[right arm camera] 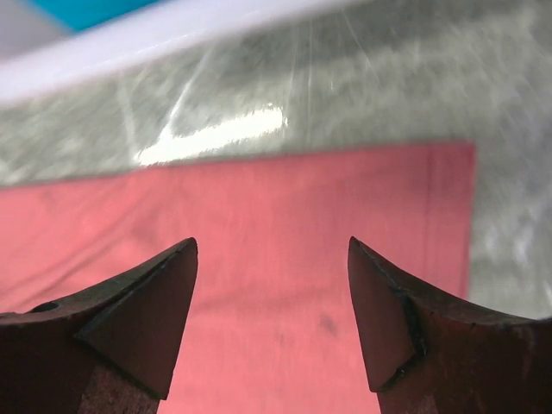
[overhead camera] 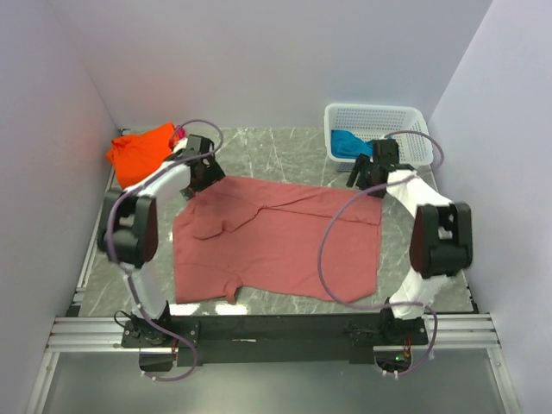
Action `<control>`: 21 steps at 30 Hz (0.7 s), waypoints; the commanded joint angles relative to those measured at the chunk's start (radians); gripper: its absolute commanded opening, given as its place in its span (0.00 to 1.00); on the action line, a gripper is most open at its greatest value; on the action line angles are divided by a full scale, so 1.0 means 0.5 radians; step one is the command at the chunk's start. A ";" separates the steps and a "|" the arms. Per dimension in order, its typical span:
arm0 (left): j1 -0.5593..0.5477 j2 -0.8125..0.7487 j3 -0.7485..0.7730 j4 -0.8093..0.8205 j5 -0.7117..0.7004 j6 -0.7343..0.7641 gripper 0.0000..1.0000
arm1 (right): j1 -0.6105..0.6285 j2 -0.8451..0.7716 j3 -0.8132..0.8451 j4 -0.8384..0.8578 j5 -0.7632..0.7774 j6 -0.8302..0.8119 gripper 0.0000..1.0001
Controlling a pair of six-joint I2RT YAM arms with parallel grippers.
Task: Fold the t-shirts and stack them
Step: Fold the tshirt
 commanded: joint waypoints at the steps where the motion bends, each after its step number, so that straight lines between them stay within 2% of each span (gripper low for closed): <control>1: 0.006 -0.508 -0.228 -0.172 -0.034 -0.104 0.99 | 0.027 -0.363 -0.226 0.097 0.035 0.057 0.77; 4: 0.006 -0.909 -0.624 -0.261 -0.010 -0.275 0.99 | 0.045 -0.574 -0.444 0.204 0.032 0.146 0.78; 5: 0.003 -1.014 -0.849 -0.291 0.024 -0.331 0.99 | 0.051 -0.615 -0.493 0.220 0.029 0.174 0.78; 7: -0.052 -1.318 -1.087 -0.307 0.180 -0.469 1.00 | 0.048 -0.692 -0.594 0.241 0.020 0.220 0.79; 8: -0.101 -1.407 -1.279 -0.331 0.187 -0.512 0.99 | 0.048 -0.713 -0.619 0.247 0.023 0.226 0.79; 9: -0.242 -1.562 -1.354 -0.507 0.160 -0.694 0.99 | 0.051 -0.723 -0.638 0.244 0.023 0.223 0.79; 11: -0.386 -1.701 -1.513 -0.689 0.141 -0.870 0.99 | 0.051 -0.738 -0.672 0.223 0.029 0.229 0.80; 12: -0.503 -1.817 -1.551 -0.827 0.159 -1.044 1.00 | 0.052 -0.741 -0.684 0.220 -0.007 0.226 0.80; 15: -0.709 -2.012 -1.652 -0.887 0.288 -1.238 0.99 | 0.051 -0.741 -0.736 0.260 -0.066 0.217 0.80; 21: -0.954 -2.012 -1.686 -1.083 0.389 -1.463 0.99 | 0.052 -0.695 -0.748 0.269 -0.060 0.211 0.80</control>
